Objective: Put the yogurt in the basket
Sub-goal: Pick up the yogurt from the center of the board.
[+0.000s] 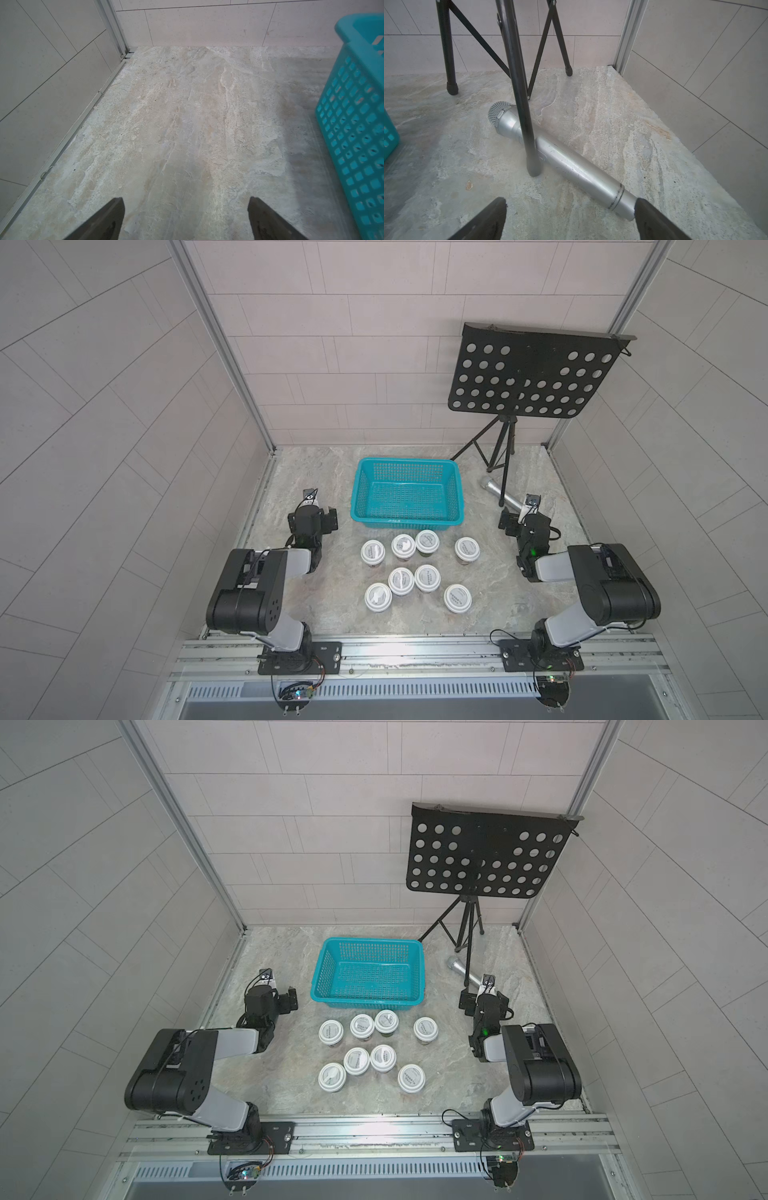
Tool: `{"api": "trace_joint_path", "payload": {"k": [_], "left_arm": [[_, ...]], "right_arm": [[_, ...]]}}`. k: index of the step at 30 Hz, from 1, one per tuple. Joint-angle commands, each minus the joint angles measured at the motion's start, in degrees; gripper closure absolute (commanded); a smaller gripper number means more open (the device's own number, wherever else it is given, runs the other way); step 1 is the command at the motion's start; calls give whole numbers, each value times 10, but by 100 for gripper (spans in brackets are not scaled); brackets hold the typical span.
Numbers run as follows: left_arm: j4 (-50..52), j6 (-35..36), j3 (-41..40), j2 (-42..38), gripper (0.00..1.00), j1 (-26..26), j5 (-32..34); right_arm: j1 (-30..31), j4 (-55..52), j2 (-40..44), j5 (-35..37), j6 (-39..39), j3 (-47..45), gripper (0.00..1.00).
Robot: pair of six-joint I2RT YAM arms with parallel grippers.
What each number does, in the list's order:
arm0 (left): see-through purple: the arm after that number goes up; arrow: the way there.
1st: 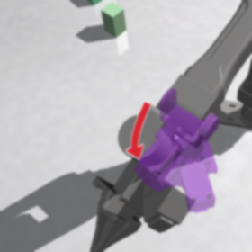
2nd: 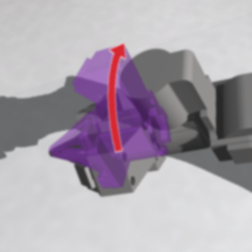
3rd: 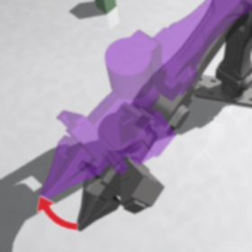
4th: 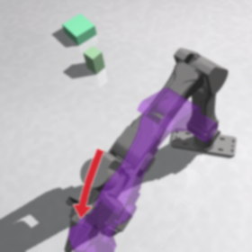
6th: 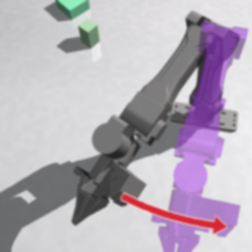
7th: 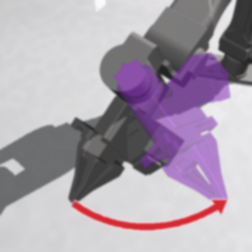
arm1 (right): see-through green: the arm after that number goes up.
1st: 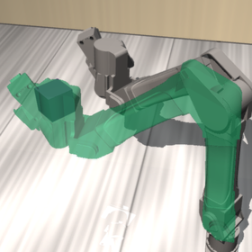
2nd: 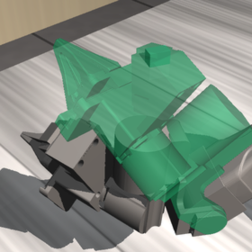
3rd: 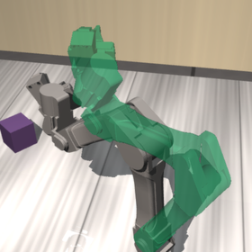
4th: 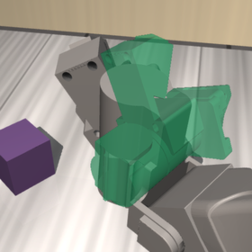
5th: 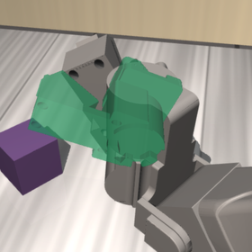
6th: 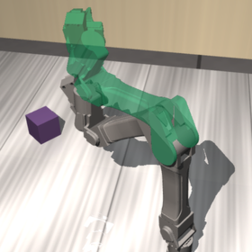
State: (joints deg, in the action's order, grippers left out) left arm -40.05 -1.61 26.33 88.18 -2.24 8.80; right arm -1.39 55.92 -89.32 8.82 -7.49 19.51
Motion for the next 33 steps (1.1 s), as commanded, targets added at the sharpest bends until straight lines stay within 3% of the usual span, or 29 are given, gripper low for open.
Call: {"api": "trace_joint_path", "payload": {"k": [1, 23, 27, 33], "left_arm": [[-9, 3, -3, -5, 0, 4, -1], [-13, 1, -4, -12, 0, 4, 3], [103, -16, 26, -76, 0, 4, 30], [191, -71, 37, -151, 0, 3, 68]], "right_arm": [[2, 3, -1, 6, 5, 2, 0], [3, 3, 6, 10, 4, 0, 0], [3, -102, 67, 39, -6, 27, 0], [2, -226, 156, 64, -38, 49, 0]]}}
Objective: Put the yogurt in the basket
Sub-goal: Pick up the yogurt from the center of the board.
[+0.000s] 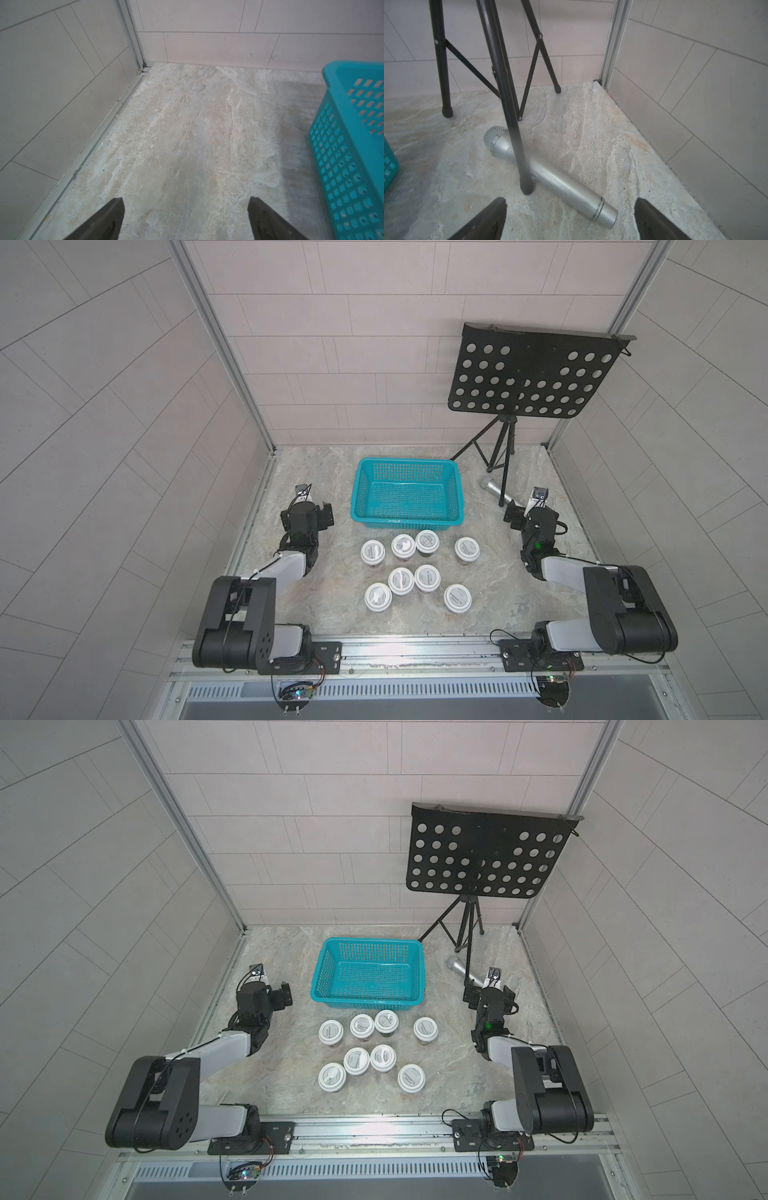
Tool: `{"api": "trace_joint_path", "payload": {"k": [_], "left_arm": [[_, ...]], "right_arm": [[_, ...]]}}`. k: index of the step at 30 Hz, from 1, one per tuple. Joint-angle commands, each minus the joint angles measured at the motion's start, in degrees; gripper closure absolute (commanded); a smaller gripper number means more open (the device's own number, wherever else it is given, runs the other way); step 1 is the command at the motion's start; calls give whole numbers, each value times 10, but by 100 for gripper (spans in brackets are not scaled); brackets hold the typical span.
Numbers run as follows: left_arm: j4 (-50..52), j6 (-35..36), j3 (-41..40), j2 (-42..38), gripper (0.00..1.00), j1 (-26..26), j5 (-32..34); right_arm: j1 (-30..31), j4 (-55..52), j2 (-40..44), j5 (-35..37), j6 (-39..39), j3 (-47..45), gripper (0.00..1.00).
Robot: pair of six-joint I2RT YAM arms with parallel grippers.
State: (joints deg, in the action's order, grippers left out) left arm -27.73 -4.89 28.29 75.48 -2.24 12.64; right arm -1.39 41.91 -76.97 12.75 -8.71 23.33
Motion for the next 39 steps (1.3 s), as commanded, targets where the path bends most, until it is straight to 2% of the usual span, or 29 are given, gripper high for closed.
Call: {"api": "trace_joint_path", "payload": {"k": [1, 4, 6, 10, 13, 18, 25, 28, 33, 39], "left_arm": [[83, -48, 23, -35, 0, 3, 25], [156, -96, 52, -64, 0, -6, 24], [205, -134, 70, -82, 0, -21, 48], [344, -220, 123, -111, 0, -70, 96], [451, -264, 168, -126, 0, -90, 76], [558, -258, 217, -159, 0, -91, -34], [646, -191, 249, -204, 0, -91, -166], [660, -163, 242, -222, 0, -91, -179], [659, -157, 212, -251, 0, -90, -152], [655, -160, 201, -271, 0, -91, -147]], "right_arm": [[3, -119, 49, 25, -41, 18, 0], [2, -253, 88, 17, -106, 63, 0], [3, -357, 101, -14, -138, 105, 0], [14, -491, 106, -116, -147, 166, 0], [40, -573, 108, -132, -129, 194, 0], [75, -697, 94, -199, -89, 257, 0], [166, -807, 74, -209, -68, 315, 0], [196, -834, 66, -208, -64, 324, 4], [232, -862, 42, -196, -61, 330, 9], [252, -867, 16, -200, -54, 335, 7]]}}
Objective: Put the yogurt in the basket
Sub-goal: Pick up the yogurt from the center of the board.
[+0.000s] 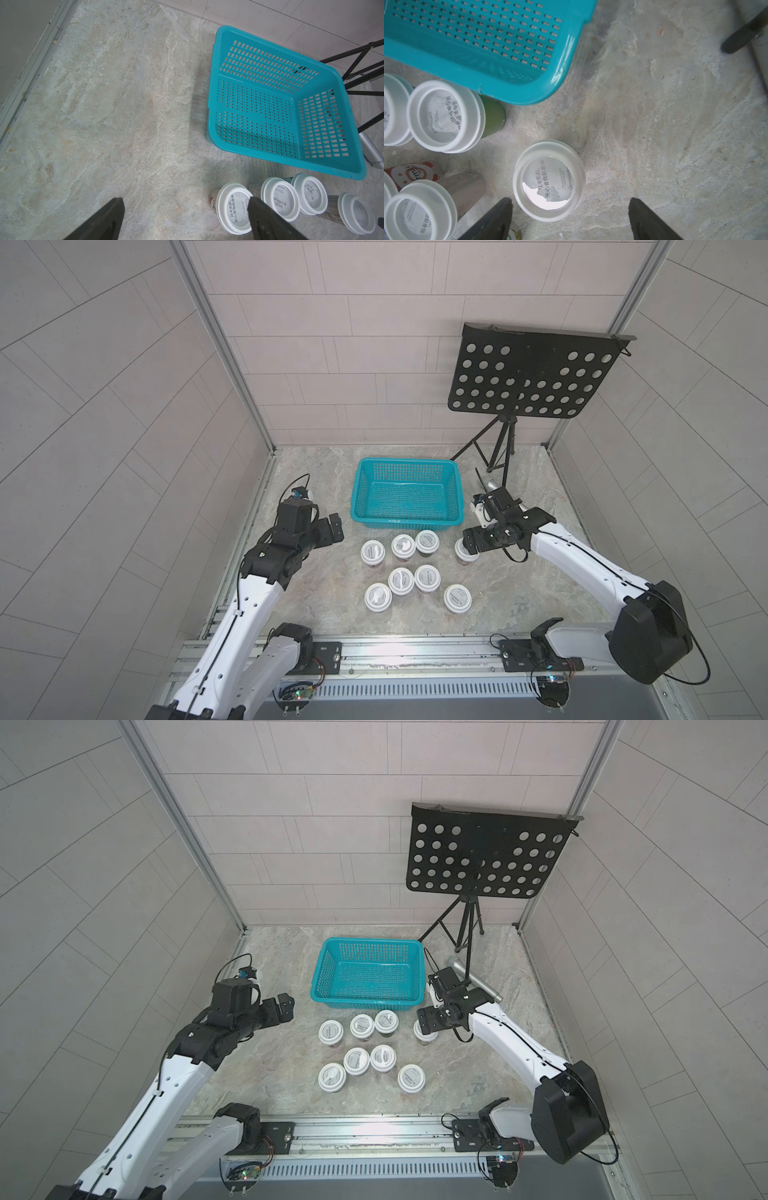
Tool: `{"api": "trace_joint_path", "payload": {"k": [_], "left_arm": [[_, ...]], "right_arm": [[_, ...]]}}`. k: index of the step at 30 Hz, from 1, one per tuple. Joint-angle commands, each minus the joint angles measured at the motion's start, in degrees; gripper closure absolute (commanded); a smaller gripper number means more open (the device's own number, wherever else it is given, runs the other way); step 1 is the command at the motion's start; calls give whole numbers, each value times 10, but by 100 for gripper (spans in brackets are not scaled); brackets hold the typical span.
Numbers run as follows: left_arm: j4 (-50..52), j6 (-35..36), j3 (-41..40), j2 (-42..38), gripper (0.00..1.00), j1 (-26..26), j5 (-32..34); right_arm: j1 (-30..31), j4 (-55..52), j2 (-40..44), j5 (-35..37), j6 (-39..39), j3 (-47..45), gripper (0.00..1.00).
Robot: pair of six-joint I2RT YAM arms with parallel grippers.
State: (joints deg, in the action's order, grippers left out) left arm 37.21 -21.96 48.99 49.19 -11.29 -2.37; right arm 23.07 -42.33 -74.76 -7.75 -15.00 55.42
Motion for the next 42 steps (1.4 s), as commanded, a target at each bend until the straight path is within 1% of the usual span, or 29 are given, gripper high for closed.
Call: {"api": "trace_joint_path", "payload": {"k": [1, 14, 21, 31, 36, 39, 42], "left_arm": [[5, 11, -6, -8, 0, 0, 3], [5, 12, -7, -8, 0, 0, -1], [5, 12, -8, -7, 0, 0, -1], [6, 12, -8, -6, 0, 0, -3], [6, 12, -8, -6, 0, 0, -5], [6, 12, -8, -5, 0, 0, -7], [5, 12, -9, -4, 0, 0, -8]], "right_arm": [[10, -24, -11, 5, 9, 16, 7], [34, -22, -47, 8, 2, 34, 8], [36, -18, -62, 9, -1, 36, 16], [42, -10, -81, 12, -4, 38, 18], [43, -9, -92, 11, -6, 40, 25], [45, -9, -97, 14, -6, 41, 27], [46, -12, -101, 18, -8, 42, 28]]}}
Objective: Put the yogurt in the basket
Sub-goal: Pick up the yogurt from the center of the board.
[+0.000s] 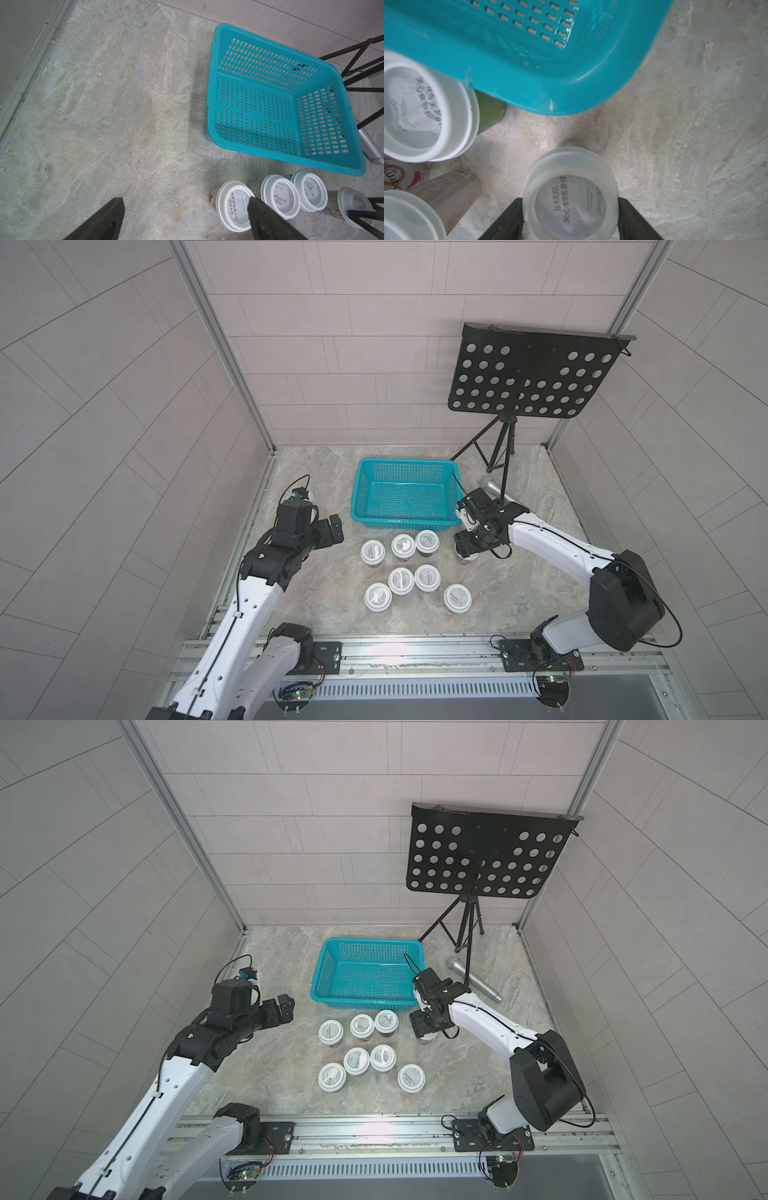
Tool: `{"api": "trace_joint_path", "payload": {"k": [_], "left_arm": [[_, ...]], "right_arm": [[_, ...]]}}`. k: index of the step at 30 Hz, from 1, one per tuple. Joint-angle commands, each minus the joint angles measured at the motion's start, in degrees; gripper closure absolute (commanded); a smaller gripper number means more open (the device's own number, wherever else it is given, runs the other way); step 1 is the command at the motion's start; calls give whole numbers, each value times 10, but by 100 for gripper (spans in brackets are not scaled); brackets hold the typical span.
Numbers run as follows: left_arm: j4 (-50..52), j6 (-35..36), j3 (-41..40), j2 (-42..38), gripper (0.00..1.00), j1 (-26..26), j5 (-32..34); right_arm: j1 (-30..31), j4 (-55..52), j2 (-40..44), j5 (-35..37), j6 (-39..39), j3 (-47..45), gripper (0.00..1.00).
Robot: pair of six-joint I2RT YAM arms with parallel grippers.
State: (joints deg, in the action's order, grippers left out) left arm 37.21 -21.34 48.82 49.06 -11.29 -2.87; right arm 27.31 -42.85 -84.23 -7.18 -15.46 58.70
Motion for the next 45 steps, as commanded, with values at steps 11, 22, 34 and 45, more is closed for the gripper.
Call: {"api": "trace_joint_path", "payload": {"k": [11, 22, 34, 45], "left_arm": [[5, 6, -7, -1, 0, 0, -6], [6, 6, -7, 0, 0, 0, -8], [5, 6, -7, 1, 0, 0, -12], [3, 6, -7, 2, 0, 1, -15]], "right_arm": [[8, -14, -22, 35, -4, 9, 25], [11, -28, -5, 50, -5, 20, 34], [10, -74, 61, -5, 8, 74, 38], [8, -59, 75, -126, 21, 150, 38]]}}
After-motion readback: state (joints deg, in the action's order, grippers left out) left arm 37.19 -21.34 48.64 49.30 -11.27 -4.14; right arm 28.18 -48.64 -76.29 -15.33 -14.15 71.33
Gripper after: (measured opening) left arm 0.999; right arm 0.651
